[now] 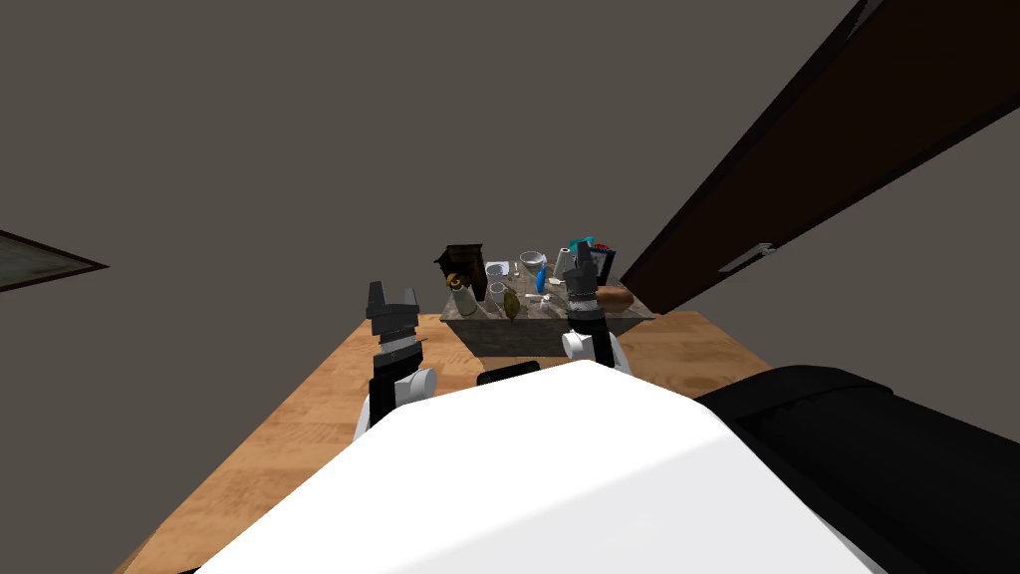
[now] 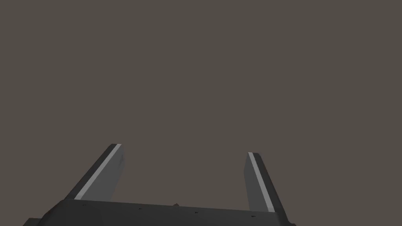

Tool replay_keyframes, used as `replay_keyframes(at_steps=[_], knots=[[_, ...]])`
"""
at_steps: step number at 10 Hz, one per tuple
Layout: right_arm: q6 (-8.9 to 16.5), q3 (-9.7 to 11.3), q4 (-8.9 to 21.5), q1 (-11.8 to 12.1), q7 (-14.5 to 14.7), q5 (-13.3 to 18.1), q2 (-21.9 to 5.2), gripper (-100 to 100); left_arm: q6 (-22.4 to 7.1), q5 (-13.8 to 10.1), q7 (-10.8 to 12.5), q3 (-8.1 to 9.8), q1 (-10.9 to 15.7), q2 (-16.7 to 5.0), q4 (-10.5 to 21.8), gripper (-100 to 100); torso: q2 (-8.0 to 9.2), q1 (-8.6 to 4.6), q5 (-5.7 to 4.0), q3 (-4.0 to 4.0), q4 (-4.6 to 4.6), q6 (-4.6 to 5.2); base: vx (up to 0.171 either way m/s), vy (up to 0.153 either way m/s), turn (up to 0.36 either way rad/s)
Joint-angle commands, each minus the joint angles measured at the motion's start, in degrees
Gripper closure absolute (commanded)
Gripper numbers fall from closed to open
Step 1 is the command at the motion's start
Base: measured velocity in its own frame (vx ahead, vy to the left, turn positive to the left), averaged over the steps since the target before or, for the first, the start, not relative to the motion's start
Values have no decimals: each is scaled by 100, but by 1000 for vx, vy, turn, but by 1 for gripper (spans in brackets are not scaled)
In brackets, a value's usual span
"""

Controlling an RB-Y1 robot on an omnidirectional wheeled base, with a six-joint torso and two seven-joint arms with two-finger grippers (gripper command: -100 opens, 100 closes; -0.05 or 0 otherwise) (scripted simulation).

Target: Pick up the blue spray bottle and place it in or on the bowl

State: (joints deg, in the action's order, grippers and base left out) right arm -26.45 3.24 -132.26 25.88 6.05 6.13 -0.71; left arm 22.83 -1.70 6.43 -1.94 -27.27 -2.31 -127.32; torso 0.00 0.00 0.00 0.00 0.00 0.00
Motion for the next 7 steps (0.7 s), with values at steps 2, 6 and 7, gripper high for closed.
replay_keyframes(at_steps=[2,6,7], knots=[[191,-77,73,-71,-252,-75,-335,-100,0,0,0,0,0,0,0,0,-1,1,0,-1,0,0,6,10,8],[644,-259,216,-233,-840,-254,-592,-100,0,0,0,0,0,0,0,0,-4,6,1,-3,-1,-1,9,18,9],[788,-318,255,-284,-986,-311,-630,-100,0,0,0,0,0,0,0,0,-6,7,1,-3,-1,0,15,27,13]])
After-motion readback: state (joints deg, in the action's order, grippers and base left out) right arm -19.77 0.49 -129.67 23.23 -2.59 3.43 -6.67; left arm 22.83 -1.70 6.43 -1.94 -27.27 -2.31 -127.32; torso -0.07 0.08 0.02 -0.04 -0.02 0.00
